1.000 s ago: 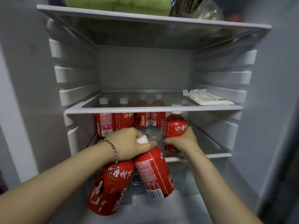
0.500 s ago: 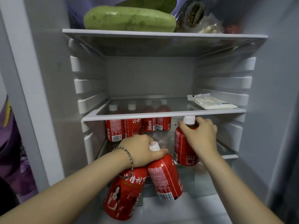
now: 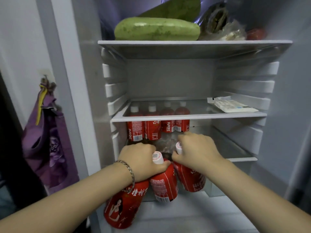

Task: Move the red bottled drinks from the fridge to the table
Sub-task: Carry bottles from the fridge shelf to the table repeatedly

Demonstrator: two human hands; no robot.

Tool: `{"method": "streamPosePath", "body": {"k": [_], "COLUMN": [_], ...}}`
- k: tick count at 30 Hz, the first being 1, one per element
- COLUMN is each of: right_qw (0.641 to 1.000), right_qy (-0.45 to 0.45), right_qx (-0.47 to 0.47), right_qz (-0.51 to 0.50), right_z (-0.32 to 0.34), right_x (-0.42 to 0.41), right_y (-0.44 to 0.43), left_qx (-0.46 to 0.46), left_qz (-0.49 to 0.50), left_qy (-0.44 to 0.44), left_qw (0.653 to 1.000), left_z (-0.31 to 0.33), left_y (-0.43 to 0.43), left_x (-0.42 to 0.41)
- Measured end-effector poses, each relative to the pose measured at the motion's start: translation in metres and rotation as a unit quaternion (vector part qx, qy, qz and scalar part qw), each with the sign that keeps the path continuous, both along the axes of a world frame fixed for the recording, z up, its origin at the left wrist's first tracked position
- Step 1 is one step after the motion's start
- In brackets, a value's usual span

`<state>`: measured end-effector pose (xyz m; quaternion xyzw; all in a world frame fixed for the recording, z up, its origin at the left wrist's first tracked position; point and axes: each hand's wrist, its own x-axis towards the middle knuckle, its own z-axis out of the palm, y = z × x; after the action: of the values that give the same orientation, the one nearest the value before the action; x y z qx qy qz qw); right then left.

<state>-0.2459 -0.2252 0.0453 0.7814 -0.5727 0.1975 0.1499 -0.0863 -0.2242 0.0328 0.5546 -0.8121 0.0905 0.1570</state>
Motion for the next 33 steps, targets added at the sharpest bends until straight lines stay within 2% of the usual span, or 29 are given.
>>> {"method": "streamPosePath", "body": {"k": [4,9,13,18,25,33], "right_qw": [0.996,0.981,0.951,0.901,0.779,0.591], "right_qy": [0.076,0.114,0.119,0.136,0.146,0.179], "right_qx": [0.015,-0.007,-0.012,-0.004,0.024,0.024], "right_qz": [0.046,0.159,0.285,0.412,0.609,0.786], "right_z": [-0.004,-0.009,-0.022,-0.047,-0.078,-0.104], "right_x": [0.015,0.050,0.083,0.123,0.169,0.139], "right_y": [0.013,0.048,0.094,0.171,0.345,0.618], "left_qx": [-0.014,-0.020,-0.008,0.017,0.058,0.059], "left_qz": [0.068,0.187,0.293,0.406,0.600,0.801], "left_qy": [0.009,0.022,0.027,-0.011,-0.028,-0.003], "left_qw": [0.998,0.982,0.956,0.914,0.797,0.596], "left_z": [-0.002,-0.015,-0.030,-0.046,-0.072,-0.101], "left_y": [0.045,0.119,0.194,0.297,0.495,0.765], "left_x": [0.011,0.023,0.037,0.044,0.033,-0.080]}}
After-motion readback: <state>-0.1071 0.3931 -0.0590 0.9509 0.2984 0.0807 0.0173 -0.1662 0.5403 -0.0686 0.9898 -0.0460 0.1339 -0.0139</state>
